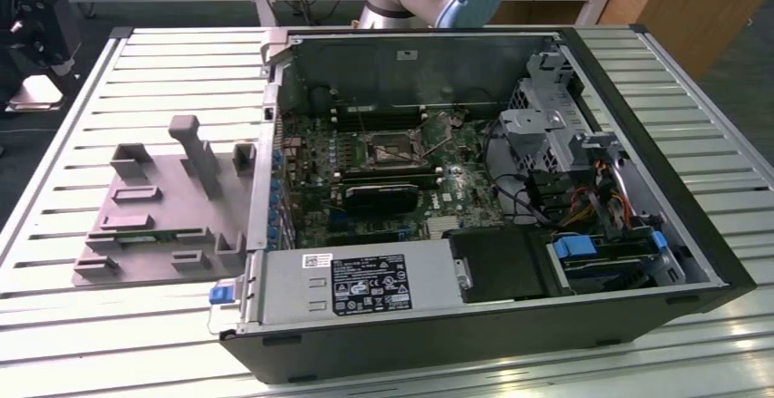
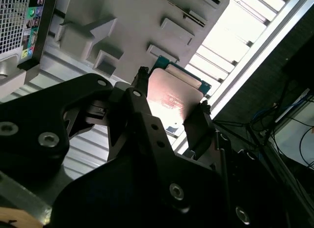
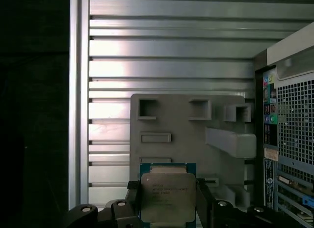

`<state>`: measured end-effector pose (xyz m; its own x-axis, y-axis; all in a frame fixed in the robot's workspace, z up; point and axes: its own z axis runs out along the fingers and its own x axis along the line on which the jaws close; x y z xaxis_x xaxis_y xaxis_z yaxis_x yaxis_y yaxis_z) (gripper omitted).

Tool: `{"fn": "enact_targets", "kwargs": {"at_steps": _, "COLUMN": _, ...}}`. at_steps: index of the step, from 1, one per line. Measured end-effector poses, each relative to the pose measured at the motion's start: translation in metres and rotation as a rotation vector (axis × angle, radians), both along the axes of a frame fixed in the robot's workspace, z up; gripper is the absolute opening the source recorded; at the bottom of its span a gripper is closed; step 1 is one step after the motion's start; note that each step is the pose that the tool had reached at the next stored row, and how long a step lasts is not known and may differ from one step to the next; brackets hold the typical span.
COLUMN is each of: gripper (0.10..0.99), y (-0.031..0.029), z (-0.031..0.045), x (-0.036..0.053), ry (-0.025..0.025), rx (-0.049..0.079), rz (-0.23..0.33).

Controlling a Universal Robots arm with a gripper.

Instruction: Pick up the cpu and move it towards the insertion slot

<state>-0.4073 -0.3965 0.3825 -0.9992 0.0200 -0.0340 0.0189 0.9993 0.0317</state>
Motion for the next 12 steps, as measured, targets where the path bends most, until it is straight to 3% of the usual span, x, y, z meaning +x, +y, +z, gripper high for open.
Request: {"fn": "enact_targets", "kwargs": {"at_steps": 12, "gripper": 0.537, "y": 0.0000, "z": 0.0000, "x": 0.0216, "ry": 0.0001, "rx": 0.000, "rz": 0.000}}
